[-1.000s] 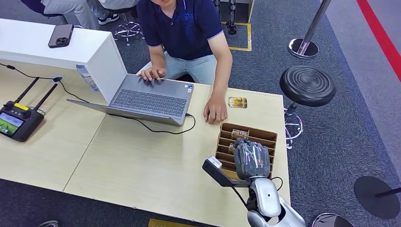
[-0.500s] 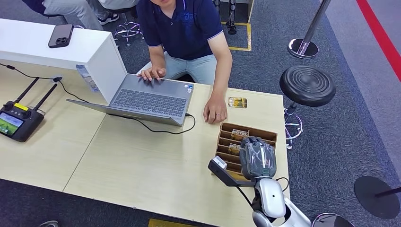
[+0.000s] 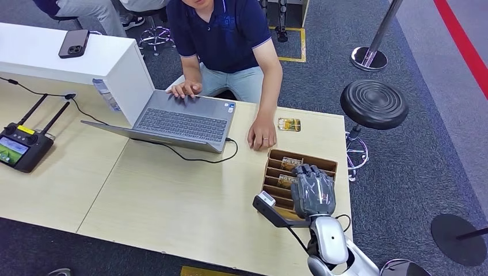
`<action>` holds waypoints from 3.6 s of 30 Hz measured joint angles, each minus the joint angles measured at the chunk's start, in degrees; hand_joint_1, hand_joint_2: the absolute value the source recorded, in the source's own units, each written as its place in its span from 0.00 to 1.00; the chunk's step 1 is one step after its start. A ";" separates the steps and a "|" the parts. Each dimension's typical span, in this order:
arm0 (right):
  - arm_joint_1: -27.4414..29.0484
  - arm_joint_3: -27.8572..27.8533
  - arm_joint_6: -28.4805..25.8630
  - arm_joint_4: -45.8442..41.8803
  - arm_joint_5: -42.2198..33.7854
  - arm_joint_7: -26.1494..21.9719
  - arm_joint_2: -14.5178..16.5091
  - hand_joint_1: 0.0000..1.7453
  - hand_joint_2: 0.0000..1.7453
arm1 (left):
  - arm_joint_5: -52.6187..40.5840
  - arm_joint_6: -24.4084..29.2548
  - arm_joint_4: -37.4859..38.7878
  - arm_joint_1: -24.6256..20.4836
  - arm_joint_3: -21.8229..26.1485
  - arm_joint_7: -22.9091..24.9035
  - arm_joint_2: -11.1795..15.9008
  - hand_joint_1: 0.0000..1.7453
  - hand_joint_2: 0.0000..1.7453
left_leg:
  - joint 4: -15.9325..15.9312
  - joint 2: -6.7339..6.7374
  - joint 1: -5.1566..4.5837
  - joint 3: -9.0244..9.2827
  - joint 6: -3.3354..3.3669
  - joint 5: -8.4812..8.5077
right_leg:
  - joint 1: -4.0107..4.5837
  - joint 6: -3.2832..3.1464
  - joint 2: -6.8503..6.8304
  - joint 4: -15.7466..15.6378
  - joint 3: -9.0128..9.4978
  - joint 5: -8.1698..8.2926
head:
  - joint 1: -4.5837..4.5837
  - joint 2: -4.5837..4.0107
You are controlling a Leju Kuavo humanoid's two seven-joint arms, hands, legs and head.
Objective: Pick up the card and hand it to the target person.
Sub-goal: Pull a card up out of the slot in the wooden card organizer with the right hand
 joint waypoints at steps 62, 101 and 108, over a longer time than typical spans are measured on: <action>-5.30 0.03 0.73 16.25 -3.50 2.53 -0.73 0.61 1.00 | 0.00 -0.90 -0.34 0.20 -3.46 1.03 -0.40 0.00 0.00 | 0.00 -0.09 0.00 0.01 0.02 0.03 | 0.01 -0.01 -0.10 -0.04 0.04 0.02 | 0.00 0.00; -4.22 1.33 -0.54 7.74 -5.76 0.24 0.47 0.81 1.00 | 0.00 0.21 -0.17 0.19 -1.54 -0.39 -0.57 0.00 0.00 | 0.02 0.18 0.03 -0.10 -0.10 0.14 | 0.03 -0.09 0.17 0.01 -0.16 0.19 | 0.00 0.00; -3.76 1.07 -1.34 7.25 -5.81 0.20 0.11 0.99 1.00 | 0.00 2.45 -0.27 0.01 -2.92 -1.88 -0.61 0.00 0.75 | 0.05 0.10 0.01 -0.06 -0.08 0.10 | 0.01 -0.04 0.09 0.05 -0.10 0.12 | 0.00 0.00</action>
